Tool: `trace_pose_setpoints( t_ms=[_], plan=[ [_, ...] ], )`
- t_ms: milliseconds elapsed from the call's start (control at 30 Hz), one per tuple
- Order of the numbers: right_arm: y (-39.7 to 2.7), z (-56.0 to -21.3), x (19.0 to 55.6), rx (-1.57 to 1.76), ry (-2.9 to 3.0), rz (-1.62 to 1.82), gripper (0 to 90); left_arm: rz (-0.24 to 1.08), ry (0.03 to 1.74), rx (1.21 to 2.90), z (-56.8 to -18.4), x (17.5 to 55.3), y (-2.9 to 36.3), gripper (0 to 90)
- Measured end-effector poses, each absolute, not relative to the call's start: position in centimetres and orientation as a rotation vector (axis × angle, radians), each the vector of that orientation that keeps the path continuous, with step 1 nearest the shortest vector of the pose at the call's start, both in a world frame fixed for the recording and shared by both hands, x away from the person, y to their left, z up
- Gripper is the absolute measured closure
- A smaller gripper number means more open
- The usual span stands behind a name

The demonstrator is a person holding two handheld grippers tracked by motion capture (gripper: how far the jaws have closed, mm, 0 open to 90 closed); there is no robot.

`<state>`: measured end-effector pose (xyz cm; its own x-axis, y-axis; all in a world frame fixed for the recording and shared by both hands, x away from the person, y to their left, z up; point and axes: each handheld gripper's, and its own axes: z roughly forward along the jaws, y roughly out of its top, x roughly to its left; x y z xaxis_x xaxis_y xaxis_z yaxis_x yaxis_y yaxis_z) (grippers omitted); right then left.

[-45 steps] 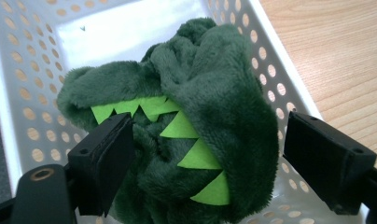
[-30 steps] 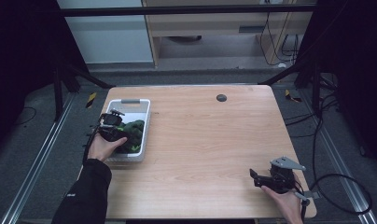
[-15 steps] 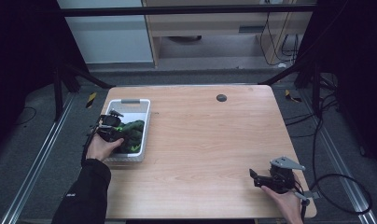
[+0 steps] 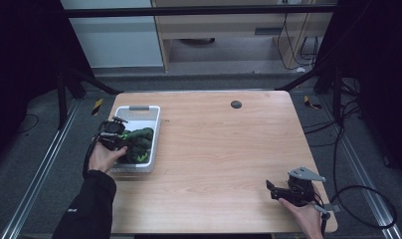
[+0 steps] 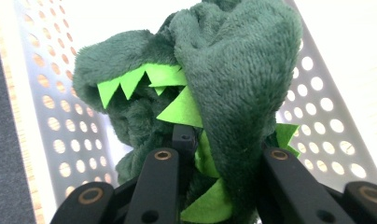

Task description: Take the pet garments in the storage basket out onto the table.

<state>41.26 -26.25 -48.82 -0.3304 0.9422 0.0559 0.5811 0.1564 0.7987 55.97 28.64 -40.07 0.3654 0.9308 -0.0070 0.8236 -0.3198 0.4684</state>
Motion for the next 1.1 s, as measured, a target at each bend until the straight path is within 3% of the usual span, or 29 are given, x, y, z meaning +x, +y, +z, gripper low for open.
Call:
trace_pose_setpoints(
  t_ms=[1100],
  plan=[
    [-26.4, -48.7, 41.2, 1.442, 1.965, 1.038, 8.7, 0.455, 1.405, 2.207, -33.3, 53.1, 29.3, 76.4]
  ],
)
